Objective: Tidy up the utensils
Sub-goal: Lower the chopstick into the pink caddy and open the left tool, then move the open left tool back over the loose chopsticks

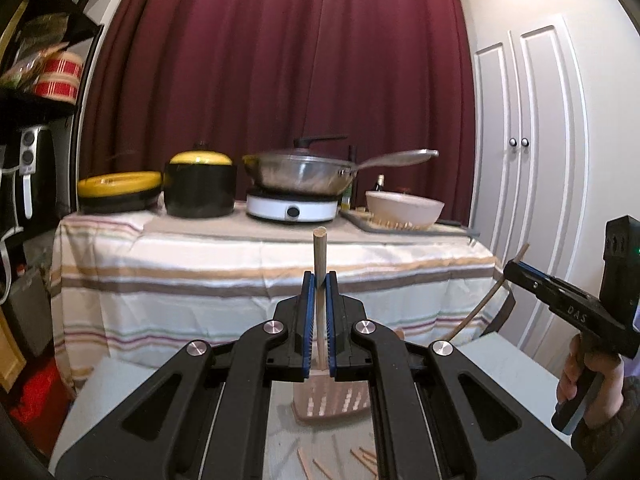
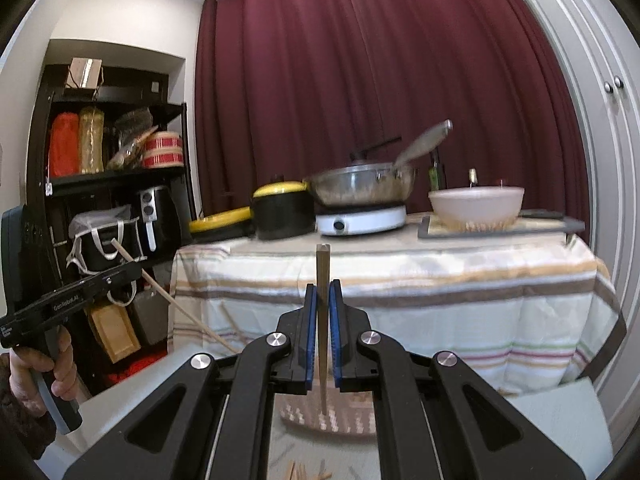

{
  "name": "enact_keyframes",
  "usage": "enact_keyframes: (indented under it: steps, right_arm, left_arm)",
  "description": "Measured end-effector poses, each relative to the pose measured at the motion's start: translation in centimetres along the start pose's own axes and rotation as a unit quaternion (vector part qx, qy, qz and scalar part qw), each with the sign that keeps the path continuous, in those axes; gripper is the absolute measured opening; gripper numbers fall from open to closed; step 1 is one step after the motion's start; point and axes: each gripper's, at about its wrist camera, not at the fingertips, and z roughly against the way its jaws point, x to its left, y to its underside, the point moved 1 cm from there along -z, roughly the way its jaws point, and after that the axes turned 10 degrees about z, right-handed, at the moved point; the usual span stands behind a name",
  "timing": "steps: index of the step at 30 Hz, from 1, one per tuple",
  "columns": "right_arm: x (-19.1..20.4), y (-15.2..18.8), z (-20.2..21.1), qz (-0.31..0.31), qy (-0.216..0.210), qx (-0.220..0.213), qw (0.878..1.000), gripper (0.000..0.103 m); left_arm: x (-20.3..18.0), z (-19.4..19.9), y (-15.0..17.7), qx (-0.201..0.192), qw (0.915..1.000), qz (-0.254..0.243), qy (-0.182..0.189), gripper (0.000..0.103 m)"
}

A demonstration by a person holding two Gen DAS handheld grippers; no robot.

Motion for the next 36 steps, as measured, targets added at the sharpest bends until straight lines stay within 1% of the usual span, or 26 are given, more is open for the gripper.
enact_keyframes:
  steps: [5, 9, 16, 20, 21, 22, 23, 24, 25, 26, 29, 31, 33, 36]
  right_arm:
    - [-1.3, -1.3, -1.5, 0.005, 0.013, -0.011, 1.000, 0.007]
    - [-2.0, -1.0, -3.6, 0.011, 0.030, -0.004, 0.999, 0.007]
    - [-2.6, 1.5, -7.7, 0.014, 0.035, 0.032, 0.999, 0.007]
    - [-2.9, 3.9, -9.8, 0.005, 0.030, 0.064, 0.998, 0.007]
    - [-3.2, 4.8, -10.4, -0.007, 0.024, 0.076, 0.997, 0.009]
    - [-3.3, 5.1, -10.7, -0.013, 0.020, 0.081, 0.996, 0.019]
    - [-3.4, 5.6, -10.9, -0.020, 0.019, 0.088, 0.996, 0.025]
    - [-3.3, 5.7, -10.8, -0.020, 0.020, 0.088, 0.996, 0.036]
    - [-3.1, 5.7, -10.6, -0.016, 0.024, 0.085, 0.996, 0.042]
    - [-2.8, 5.6, -10.3, -0.011, 0.028, 0.082, 0.996, 0.043]
    - [-1.9, 4.7, -9.0, 0.010, 0.035, 0.068, 0.997, 0.049]
    - [-1.5, 4.1, -8.4, 0.016, 0.037, 0.058, 0.998, 0.054]
    - [-1.0, 3.6, -7.3, 0.026, 0.041, 0.047, 0.998, 0.058]
    - [-0.2, 3.1, -5.6, 0.035, 0.043, 0.038, 0.998, 0.058]
  left_arm:
    - [-0.4, -1.9, -1.5, -0.015, 0.9999, -0.001, 0.001, 0.006]
    - [-0.4, -4.2, -1.5, -0.006, 1.0000, 0.002, 0.003, 0.006]
    - [0.0, -9.1, 1.6, 0.045, 0.9990, -0.001, -0.002, 0.006]
    - [0.6, -12.4, 4.6, 0.105, 0.9945, -0.007, -0.005, 0.006]
    - [0.9, -12.9, 5.2, 0.113, 0.9936, -0.004, -0.010, 0.008]
    - [1.1, -13.3, 5.8, 0.120, 0.9927, -0.002, -0.012, 0.015]
    - [1.4, -13.6, 6.3, 0.128, 0.9917, 0.000, -0.014, 0.023]
    - [1.6, -13.7, 6.7, 0.129, 0.9915, 0.003, -0.017, 0.027]
    - [1.7, -13.6, 6.8, 0.129, 0.9914, 0.005, -0.017, 0.035]
    - [1.7, -13.4, 6.8, 0.128, 0.9917, 0.007, -0.015, 0.044]
    - [1.7, -12.3, 6.5, 0.113, 0.9934, 0.004, -0.015, 0.059]
    - [1.6, -11.3, 6.2, 0.107, 0.9942, 0.005, -0.012, 0.062]
    - [1.6, -10.7, 6.1, 0.106, 0.9943, 0.007, -0.010, 0.063]
    - [1.6, -9.1, 6.3, 0.105, 0.9944, 0.011, -0.009, 0.063]
